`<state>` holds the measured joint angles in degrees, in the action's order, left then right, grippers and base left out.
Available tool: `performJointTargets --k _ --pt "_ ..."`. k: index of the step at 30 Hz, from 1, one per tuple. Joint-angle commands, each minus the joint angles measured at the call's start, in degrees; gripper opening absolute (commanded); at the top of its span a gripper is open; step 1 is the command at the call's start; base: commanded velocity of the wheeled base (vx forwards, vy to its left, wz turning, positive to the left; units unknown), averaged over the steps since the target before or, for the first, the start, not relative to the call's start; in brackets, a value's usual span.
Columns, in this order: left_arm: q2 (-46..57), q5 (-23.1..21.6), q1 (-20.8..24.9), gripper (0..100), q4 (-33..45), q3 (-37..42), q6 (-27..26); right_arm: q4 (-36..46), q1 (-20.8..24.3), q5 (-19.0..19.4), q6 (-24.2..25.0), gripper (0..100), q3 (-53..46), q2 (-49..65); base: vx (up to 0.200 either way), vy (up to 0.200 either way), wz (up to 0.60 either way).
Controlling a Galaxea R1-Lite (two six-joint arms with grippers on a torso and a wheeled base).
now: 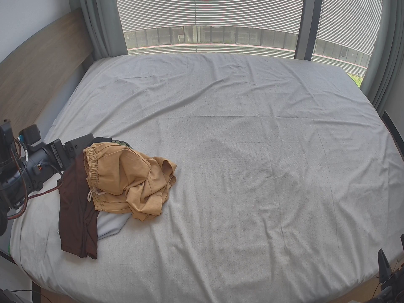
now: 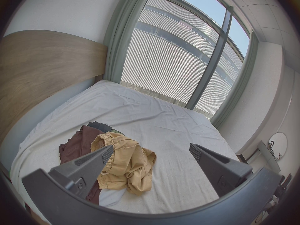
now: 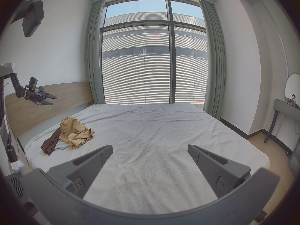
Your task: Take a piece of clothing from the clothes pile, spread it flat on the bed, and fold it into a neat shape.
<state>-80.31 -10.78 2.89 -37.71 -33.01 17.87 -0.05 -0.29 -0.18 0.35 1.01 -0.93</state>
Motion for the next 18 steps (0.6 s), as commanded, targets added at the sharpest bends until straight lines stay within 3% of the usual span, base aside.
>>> performJointTargets --k 1,18 --pt "-5.21 -0.12 -2.01 100 -2.20 0.14 0.50 -0.04 0.03 0.01 0.00 100 -0.92 0.93 0.000 0.000 0.00" --pt "-16.72 -4.43 -7.81 100 -10.90 0.05 2.17 -0.04 0.03 0.01 0.00 100 -1.01 0.93 0.000 0.000 0.00"
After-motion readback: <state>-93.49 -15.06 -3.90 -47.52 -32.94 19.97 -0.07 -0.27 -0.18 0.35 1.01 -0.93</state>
